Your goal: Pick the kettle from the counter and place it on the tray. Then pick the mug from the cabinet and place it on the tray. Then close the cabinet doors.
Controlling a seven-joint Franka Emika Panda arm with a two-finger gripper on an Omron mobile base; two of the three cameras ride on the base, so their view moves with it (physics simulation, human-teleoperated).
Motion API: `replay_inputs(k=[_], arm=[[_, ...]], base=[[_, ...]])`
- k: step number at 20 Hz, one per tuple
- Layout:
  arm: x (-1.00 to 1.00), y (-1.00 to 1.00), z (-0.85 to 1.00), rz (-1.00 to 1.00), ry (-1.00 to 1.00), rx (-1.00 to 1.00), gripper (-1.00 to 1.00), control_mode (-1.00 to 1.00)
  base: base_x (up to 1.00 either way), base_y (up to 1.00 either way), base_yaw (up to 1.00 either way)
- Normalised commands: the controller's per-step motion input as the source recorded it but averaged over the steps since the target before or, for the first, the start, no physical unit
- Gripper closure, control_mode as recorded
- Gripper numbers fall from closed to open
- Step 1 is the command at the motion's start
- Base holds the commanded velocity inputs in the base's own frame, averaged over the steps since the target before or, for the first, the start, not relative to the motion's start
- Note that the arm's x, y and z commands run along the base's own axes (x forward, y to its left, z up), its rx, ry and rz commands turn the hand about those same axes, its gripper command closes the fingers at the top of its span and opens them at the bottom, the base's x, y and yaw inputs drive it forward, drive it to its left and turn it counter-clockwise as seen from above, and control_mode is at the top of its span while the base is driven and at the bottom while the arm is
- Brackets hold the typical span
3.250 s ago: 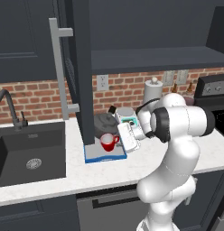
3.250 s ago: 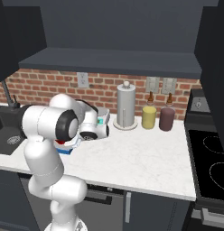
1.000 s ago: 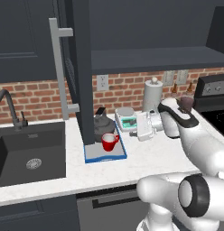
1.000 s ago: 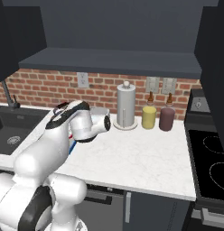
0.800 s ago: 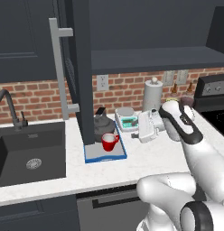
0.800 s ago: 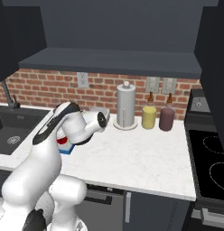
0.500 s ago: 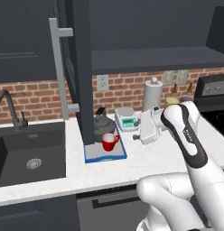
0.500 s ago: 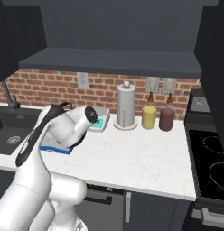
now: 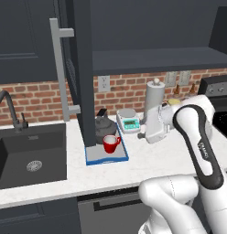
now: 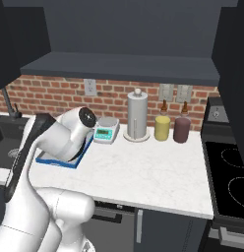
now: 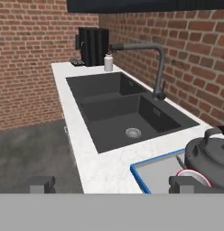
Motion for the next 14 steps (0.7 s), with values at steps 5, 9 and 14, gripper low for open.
replay_inputs(k=[5, 9, 14], arm=[[-0.33, 0.02, 0.44, 0.0, -0.04, 0.0, -1.0, -1.0], [-0.29, 0.08, 0.44, 0.0, -0.11, 0.0, -1.0, -1.0], [-0.38, 0.0, 0.45, 0.01, -0.15, 0.0, -1.0, -1.0]], base=[[0.0, 0.0, 0.0], [0.0, 0.0, 0.0], [0.0, 0.0, 0.0]])
